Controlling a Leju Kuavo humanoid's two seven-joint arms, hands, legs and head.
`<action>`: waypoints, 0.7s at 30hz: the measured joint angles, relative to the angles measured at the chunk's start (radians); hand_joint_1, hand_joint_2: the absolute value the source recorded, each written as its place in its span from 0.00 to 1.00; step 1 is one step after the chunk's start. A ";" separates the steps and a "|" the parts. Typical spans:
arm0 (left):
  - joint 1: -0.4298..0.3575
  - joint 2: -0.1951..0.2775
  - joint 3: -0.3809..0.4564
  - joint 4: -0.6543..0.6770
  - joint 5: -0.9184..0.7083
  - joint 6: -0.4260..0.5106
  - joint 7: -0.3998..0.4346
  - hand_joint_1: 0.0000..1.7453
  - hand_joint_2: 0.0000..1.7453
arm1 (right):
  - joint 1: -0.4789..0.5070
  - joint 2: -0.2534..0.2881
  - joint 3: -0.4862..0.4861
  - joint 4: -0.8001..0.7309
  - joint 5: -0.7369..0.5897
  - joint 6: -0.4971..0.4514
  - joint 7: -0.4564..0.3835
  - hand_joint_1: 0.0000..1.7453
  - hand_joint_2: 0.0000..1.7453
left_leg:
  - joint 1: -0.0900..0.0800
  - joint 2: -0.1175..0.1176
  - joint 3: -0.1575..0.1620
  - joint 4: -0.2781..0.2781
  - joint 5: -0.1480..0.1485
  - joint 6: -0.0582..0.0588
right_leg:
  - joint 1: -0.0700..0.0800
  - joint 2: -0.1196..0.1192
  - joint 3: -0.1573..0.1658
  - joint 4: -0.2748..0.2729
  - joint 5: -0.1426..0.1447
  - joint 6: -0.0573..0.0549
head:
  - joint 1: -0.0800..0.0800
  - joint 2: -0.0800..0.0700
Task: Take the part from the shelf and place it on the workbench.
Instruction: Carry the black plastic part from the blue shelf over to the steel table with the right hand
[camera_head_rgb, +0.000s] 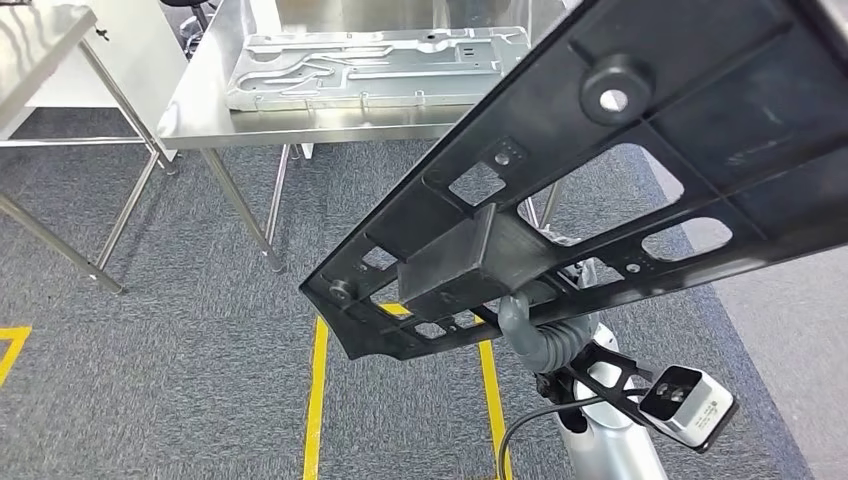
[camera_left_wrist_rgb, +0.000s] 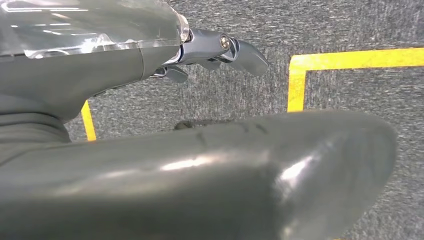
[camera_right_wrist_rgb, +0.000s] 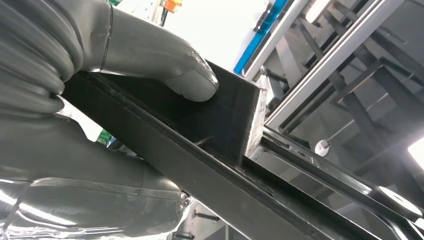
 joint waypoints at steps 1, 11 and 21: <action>0.002 0.000 0.000 0.000 0.000 0.000 0.000 0.00 0.00 | 0.000 0.000 0.000 0.000 0.000 0.000 0.000 1.00 1.00 | 0.000 0.000 -0.012 -0.005 0.015 0.000 | 0.000 0.002 0.009 0.000 -0.007 0.001 | 0.000 0.000; 0.004 0.001 0.000 0.000 -0.001 0.000 0.000 0.00 0.00 | -0.003 0.000 -0.001 -0.007 -0.001 -0.001 0.000 1.00 1.00 | -0.005 0.001 0.105 -0.283 0.160 0.053 | 0.001 0.003 0.049 0.060 -0.065 0.048 | 0.000 0.000; 0.005 -0.001 0.003 0.000 0.000 0.007 -0.001 0.00 0.00 | 0.001 0.000 -0.019 -0.020 -0.017 0.011 0.000 1.00 1.00 | -0.005 -0.001 0.174 -0.286 0.094 0.038 | -0.010 -0.005 -0.073 0.038 0.030 0.053 | 0.000 0.000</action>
